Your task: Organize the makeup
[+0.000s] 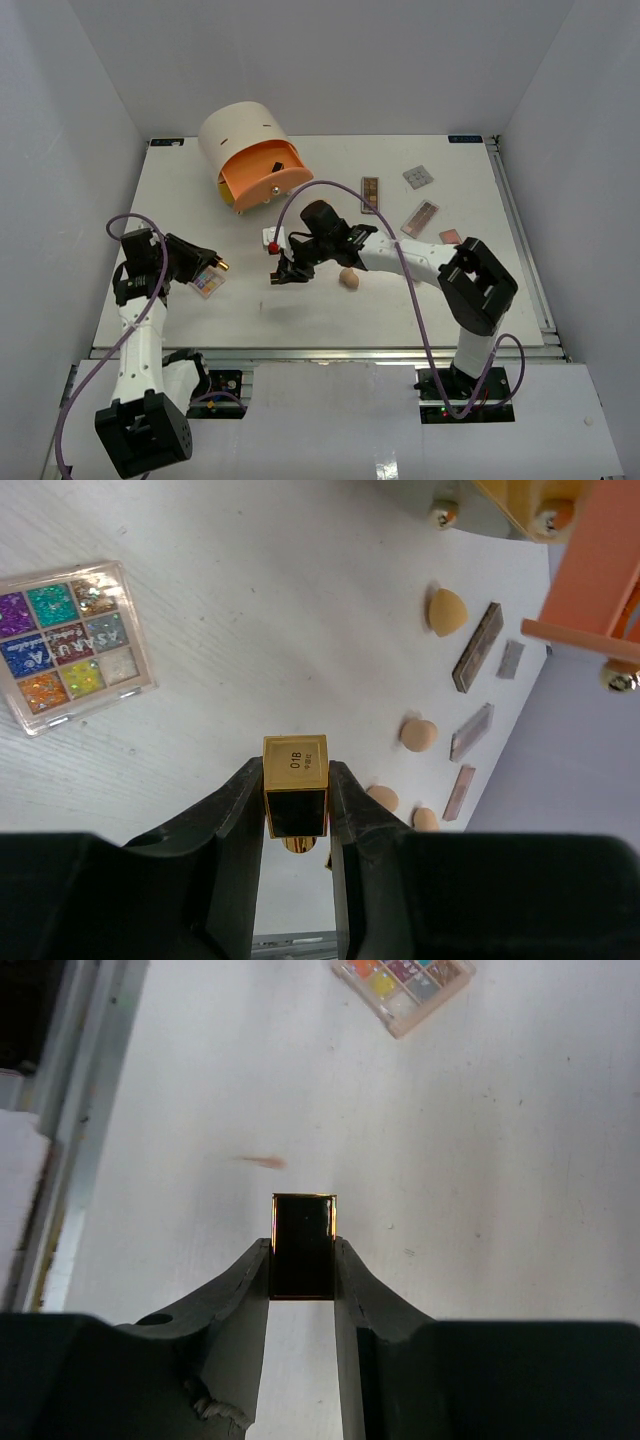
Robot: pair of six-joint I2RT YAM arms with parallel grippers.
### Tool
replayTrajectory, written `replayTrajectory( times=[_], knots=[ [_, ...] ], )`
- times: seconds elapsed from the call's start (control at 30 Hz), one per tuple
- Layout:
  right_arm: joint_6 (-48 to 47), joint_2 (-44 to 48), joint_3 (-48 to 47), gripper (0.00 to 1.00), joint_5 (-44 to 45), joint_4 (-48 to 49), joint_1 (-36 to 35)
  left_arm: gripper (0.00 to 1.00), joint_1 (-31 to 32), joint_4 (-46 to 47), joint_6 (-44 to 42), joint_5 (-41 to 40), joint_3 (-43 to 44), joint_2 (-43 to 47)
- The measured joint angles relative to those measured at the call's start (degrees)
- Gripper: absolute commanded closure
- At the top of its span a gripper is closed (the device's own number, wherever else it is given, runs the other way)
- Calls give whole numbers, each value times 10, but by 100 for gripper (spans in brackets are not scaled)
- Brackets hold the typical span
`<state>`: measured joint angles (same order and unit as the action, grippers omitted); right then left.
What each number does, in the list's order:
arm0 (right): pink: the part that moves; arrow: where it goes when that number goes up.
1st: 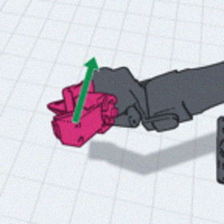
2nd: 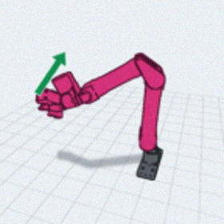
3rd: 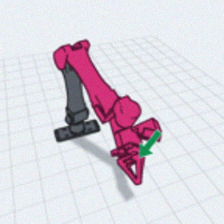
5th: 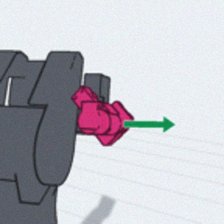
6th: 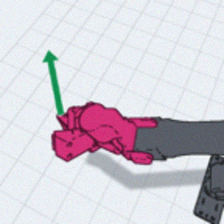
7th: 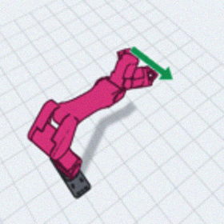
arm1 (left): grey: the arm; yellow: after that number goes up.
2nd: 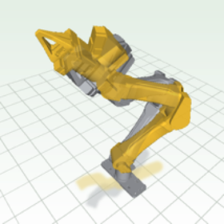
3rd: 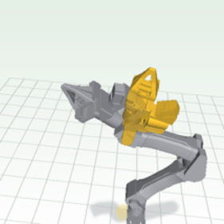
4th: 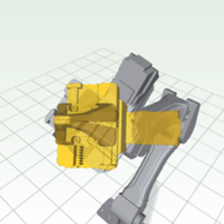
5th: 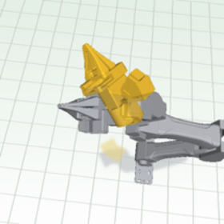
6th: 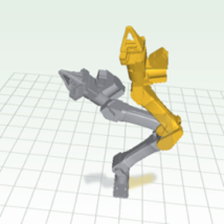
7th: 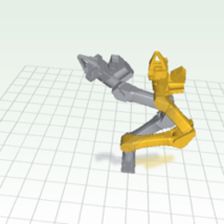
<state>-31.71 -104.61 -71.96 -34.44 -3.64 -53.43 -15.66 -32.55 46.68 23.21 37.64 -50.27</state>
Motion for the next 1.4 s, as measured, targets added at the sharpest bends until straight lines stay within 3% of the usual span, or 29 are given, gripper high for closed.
replayTrajectory(
  times=[0.37,0.7,1.0,1.2,1.4],
  knots=[
    [155,143,71,92,-129,10,0,100,0,147,-6,161,-62,124],
    [320,204,92,92,-214,105,13,100,0,315,52,270,-59,133],
    [438,217,92,92,-251,196,77,100,18,534,180,251,-56,146],
    [569,216,95,92,-259,323,88,100,90,610,211,199,-56,174],
    [710,195,95,92,-261,475,91,100,120,659,232,170,-56,181]
  ],
)
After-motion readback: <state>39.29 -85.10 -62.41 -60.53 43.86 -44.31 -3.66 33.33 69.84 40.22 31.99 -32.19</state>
